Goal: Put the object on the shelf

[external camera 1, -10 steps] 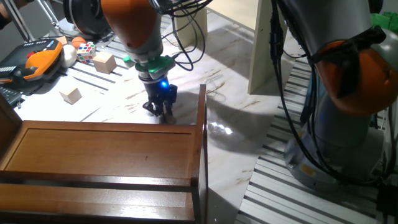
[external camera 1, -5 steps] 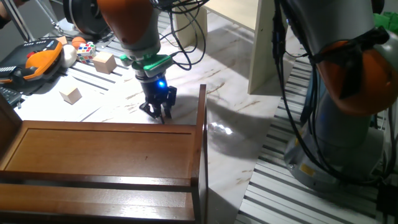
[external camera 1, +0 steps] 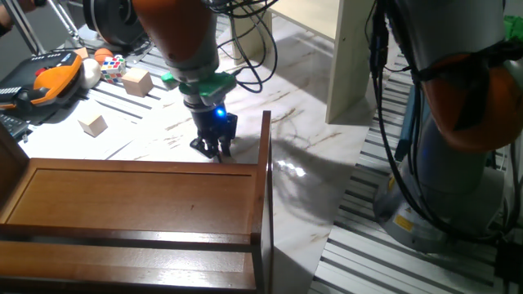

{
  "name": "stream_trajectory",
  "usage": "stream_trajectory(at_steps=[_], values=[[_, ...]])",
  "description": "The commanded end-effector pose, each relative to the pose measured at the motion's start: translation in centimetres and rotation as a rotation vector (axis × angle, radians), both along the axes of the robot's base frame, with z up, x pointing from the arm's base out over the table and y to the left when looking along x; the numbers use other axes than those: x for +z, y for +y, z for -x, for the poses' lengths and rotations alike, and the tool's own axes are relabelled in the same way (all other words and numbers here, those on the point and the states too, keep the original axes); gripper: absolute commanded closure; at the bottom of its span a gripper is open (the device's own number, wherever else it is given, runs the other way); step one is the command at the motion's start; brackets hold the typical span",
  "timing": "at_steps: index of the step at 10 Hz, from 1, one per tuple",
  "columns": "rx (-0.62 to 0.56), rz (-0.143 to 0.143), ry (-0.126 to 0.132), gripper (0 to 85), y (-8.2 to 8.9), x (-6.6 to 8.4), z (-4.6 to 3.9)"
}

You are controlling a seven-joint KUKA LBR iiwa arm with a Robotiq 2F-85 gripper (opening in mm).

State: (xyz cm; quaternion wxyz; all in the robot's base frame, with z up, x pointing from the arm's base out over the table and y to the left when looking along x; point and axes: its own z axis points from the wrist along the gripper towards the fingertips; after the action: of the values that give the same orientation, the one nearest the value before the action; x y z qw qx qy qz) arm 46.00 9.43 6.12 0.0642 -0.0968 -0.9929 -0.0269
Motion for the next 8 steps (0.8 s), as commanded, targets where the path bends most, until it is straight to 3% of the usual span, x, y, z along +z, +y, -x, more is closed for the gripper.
stream_trajectory(at_steps=[1, 2, 3, 4, 5, 8], values=[[0.078, 0.001, -0.04, 85.0, -0.01, 0.0, -0.02], [0.145, -0.008, -0.083, 85.0, -0.01, 0.0, -0.02], [0.184, -0.042, -0.101, 85.0, -0.01, 0.0, -0.02], [0.207, -0.062, -0.09, 85.0, -0.01, 0.0, -0.02], [0.204, -0.065, -0.081, 85.0, -0.01, 0.0, -0.02], [0.186, -0.074, -0.098, 85.0, -0.01, 0.0, -0.02]])
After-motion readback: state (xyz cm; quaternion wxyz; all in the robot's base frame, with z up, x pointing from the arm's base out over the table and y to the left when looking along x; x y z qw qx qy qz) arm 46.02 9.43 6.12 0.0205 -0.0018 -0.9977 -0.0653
